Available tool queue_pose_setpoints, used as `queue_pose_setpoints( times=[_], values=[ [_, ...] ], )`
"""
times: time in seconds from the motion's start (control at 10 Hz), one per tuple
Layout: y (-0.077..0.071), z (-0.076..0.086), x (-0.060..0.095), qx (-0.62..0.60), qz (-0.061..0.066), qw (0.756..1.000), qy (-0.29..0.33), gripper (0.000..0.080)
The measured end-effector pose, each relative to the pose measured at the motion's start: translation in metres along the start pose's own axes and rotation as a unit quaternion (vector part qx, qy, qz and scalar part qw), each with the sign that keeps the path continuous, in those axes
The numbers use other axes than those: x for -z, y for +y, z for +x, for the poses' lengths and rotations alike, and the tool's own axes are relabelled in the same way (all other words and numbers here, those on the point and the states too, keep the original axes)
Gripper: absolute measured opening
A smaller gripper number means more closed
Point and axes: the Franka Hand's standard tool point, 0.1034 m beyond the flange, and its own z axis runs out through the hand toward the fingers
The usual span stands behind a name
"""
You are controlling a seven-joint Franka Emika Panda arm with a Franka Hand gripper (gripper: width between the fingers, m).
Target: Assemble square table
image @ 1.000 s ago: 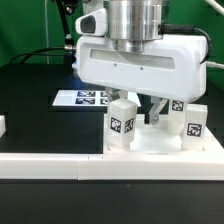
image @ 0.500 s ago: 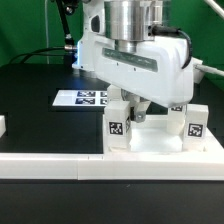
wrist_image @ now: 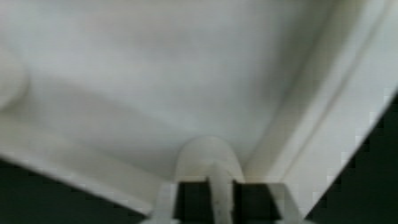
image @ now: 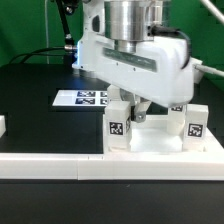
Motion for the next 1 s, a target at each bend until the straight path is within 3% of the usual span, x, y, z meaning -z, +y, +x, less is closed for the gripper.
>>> queue_pose_setpoints(
  times=[0.1, 0.2, 0.4, 0.6, 0.7, 0.8, 1.0],
  values=[
    [0.002, 0.0, 0.0, 0.078, -0.001, 0.997, -0.001, 0.0277],
    [0.003, 0.0, -0.001, 0.145, -0.004, 0.989, 0.001, 0.0277],
    [0.004, 0.002, -0.001, 0.204, -0.004, 0.979, 0.002, 0.0588],
    [0.004, 0.007, 0.001, 0.272, -0.004, 0.962, 0.002, 0.0635],
    [0.002, 0.018, 0.008, 0.294, 0.0, 0.956, 0.004, 0.0645],
    [0.0, 0.028, 0.012, 0.28, 0.003, 0.96, 0.008, 0.0649],
    [0.0, 0.03, 0.013, 0.267, 0.004, 0.964, 0.009, 0.0649]
  ],
)
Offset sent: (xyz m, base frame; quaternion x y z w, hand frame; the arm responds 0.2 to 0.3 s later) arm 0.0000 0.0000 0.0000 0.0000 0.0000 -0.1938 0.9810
